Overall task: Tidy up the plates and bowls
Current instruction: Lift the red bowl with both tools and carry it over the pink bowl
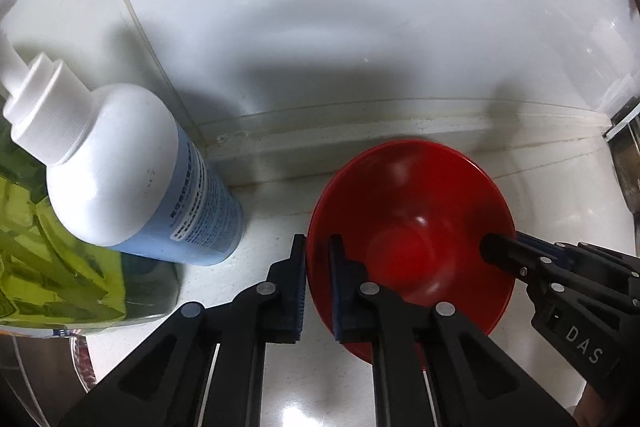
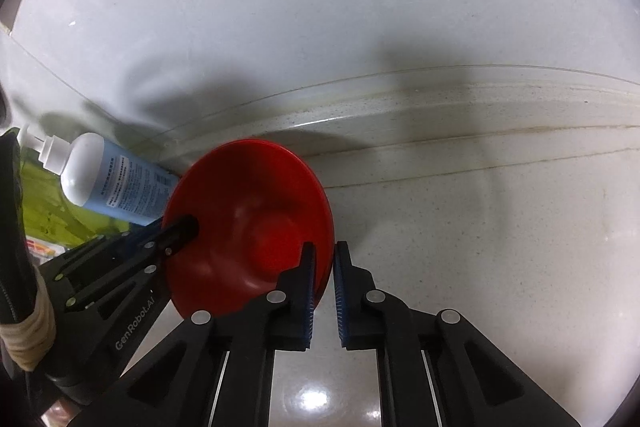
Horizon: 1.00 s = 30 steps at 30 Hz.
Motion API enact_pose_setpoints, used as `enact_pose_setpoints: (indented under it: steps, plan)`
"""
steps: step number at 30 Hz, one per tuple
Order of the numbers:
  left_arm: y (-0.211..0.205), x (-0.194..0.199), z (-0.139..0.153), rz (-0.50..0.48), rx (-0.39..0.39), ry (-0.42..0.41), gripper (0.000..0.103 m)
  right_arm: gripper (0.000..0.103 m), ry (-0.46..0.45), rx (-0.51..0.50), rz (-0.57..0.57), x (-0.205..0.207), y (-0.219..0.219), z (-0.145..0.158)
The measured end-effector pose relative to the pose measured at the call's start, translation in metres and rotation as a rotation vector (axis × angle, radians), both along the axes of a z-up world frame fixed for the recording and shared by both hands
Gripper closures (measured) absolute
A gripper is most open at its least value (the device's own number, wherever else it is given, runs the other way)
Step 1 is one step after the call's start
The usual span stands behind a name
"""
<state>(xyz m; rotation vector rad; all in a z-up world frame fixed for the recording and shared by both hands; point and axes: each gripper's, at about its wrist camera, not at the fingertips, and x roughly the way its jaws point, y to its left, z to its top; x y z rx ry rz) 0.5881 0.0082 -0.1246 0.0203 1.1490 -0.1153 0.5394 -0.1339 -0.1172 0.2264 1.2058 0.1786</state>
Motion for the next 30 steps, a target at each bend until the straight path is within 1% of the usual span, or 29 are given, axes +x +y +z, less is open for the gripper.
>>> enact_pose_setpoints:
  steps: [5, 11, 13, 14, 15, 19, 21, 25, 30]
  plan:
    - [0.000, -0.007, 0.009, 0.000, -0.011, 0.006, 0.091, 0.093, 0.008, 0.007, -0.011, -0.001, -0.004, 0.002]
    - [-0.001, -0.020, 0.024, -0.021, -0.012, -0.011, 0.091, 0.093, 0.000, 0.014, -0.023, -0.017, -0.012, 0.018]
    - [-0.002, -0.027, 0.031, -0.028, -0.028, -0.015, 0.091, 0.093, -0.002, 0.012, -0.028, -0.019, -0.015, 0.021]
    - [-0.002, -0.031, 0.036, -0.036, -0.036, -0.018, 0.091, 0.093, -0.001, 0.011, -0.033, -0.024, -0.017, 0.026]
    - [0.006, -0.037, 0.041, -0.042, -0.039, -0.021, 0.091, 0.093, -0.003, 0.015, -0.037, -0.028, -0.017, 0.028]
    - [0.005, -0.059, 0.060, -0.072, -0.054, -0.048, 0.091, 0.093, -0.016, 0.025, -0.051, -0.048, -0.019, 0.041]
    - [-0.008, -0.066, 0.062, -0.086, -0.061, -0.057, 0.091, 0.093, -0.029, 0.022, -0.058, -0.060, -0.020, 0.049]
    - [-0.014, -0.088, 0.078, -0.113, -0.094, -0.074, 0.091, 0.093, -0.053, 0.010, -0.070, -0.081, -0.024, 0.057]
    - [-0.027, -0.116, 0.091, -0.151, -0.120, -0.106, 0.091, 0.093, -0.079, -0.001, -0.084, -0.111, -0.026, 0.074]
